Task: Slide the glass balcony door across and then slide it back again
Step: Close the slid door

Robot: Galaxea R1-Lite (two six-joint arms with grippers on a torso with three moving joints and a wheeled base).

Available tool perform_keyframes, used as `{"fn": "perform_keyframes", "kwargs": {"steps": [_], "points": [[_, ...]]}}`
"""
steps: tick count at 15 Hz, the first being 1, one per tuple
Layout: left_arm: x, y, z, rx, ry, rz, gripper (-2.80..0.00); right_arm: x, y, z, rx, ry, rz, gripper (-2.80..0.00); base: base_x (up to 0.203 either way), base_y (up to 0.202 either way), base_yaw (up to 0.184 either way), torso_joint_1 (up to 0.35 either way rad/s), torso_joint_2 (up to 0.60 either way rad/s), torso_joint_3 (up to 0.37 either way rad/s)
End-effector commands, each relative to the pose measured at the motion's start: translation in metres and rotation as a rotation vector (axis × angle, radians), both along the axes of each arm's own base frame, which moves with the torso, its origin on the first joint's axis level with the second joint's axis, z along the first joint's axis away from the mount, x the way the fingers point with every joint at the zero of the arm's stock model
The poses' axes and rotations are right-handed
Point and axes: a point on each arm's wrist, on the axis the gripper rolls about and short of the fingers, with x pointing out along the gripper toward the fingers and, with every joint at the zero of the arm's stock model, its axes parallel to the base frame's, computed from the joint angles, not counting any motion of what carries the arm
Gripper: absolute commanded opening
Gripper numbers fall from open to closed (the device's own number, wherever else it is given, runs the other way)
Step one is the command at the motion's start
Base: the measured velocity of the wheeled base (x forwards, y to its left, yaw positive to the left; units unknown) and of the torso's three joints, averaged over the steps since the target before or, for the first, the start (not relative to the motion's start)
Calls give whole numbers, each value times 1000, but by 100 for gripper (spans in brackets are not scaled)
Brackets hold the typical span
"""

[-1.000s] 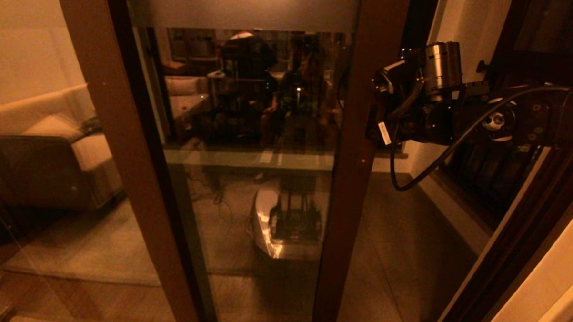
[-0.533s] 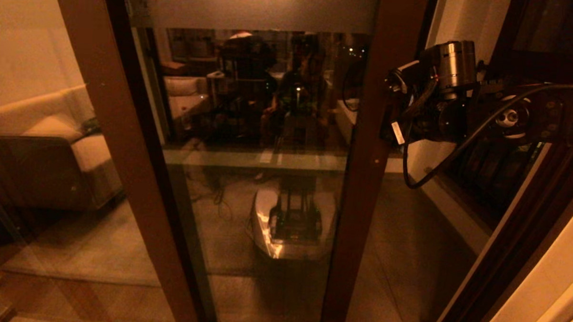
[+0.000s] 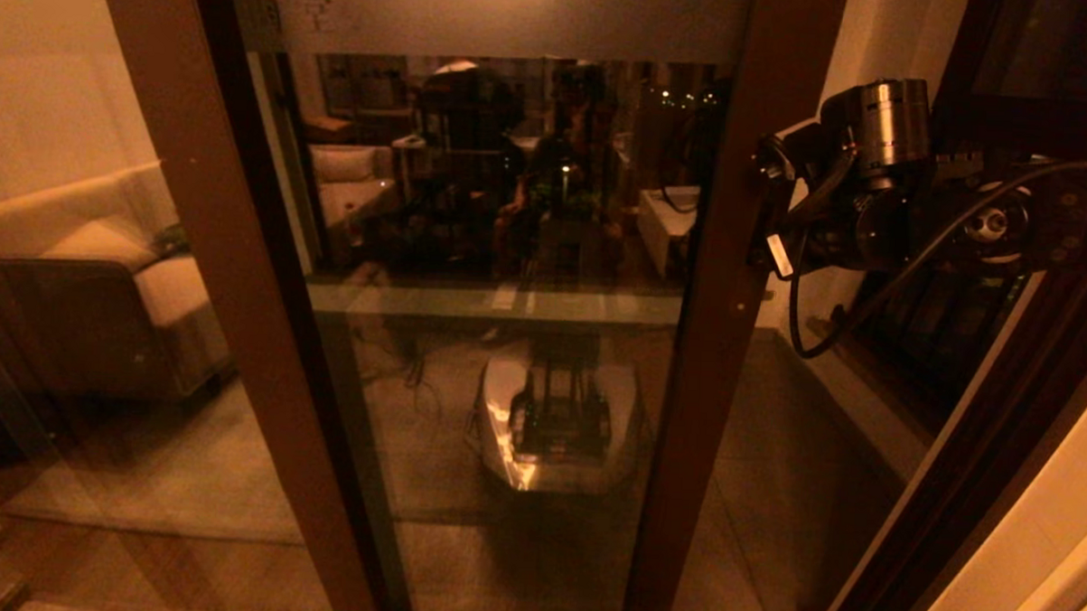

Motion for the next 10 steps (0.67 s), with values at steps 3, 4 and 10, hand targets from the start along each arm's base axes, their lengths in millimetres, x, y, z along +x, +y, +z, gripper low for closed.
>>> {"fn": "perform_keyframes", "kwargs": {"steps": [3, 4, 10], "points": [[2, 0, -8, 0, 31, 0, -280, 3, -13, -1, -20, 10, -29, 0, 0, 0, 0, 0, 0, 0], [3, 0, -8, 0, 31, 0, -280, 4, -17, -2, -22, 12, -37, 0, 0, 0, 0, 0, 0, 0], [3, 0, -8, 0, 31, 0, -280, 3, -25, -4, -45, 29, -50, 0, 0, 0, 0, 0, 0, 0]]}}
